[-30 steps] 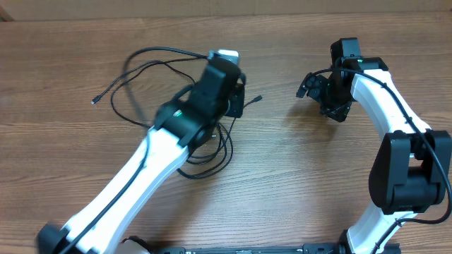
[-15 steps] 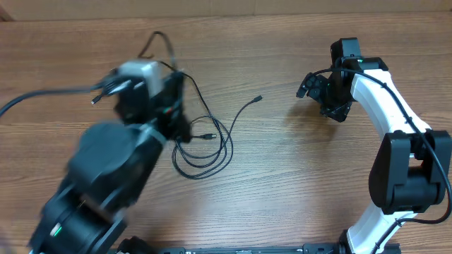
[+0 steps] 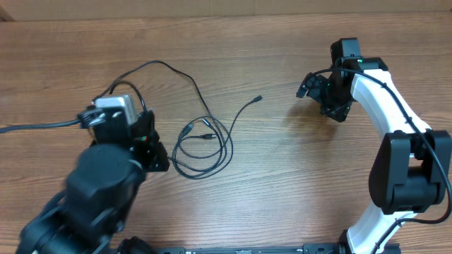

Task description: Untangle cables

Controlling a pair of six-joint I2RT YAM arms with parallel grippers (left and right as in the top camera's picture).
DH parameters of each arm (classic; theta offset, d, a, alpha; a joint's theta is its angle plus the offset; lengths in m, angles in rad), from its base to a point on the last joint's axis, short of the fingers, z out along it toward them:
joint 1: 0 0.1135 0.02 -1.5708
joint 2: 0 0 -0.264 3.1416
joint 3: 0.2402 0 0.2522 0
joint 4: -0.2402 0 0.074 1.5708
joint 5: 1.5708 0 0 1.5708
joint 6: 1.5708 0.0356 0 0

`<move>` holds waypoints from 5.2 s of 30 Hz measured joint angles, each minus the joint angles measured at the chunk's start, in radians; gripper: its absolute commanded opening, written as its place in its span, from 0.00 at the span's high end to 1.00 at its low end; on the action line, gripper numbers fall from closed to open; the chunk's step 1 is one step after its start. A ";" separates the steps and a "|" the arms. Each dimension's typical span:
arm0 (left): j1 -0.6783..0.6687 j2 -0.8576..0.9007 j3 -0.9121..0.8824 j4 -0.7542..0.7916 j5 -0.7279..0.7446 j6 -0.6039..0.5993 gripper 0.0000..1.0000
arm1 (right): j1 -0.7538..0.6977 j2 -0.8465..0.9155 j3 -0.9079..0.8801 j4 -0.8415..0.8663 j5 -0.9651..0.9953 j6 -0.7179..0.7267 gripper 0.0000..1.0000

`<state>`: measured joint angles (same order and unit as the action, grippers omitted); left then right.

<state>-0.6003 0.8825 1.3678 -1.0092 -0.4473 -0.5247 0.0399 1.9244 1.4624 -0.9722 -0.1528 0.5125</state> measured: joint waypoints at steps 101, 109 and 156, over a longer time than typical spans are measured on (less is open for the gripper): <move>-0.031 0.916 -0.062 -0.037 0.314 0.031 0.96 | 0.000 0.000 0.000 0.000 0.000 0.000 0.00; -0.026 0.893 -0.074 -0.030 0.322 0.090 0.69 | 0.000 0.000 0.000 0.000 0.000 0.000 0.00; -0.020 1.104 -0.053 0.038 0.459 0.220 0.75 | 0.000 0.000 0.000 0.000 0.000 0.000 0.00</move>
<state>-0.6201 1.9869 1.3144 -0.9710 0.0116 -0.3046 0.0399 1.9244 1.4624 -0.9718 -0.1524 0.5121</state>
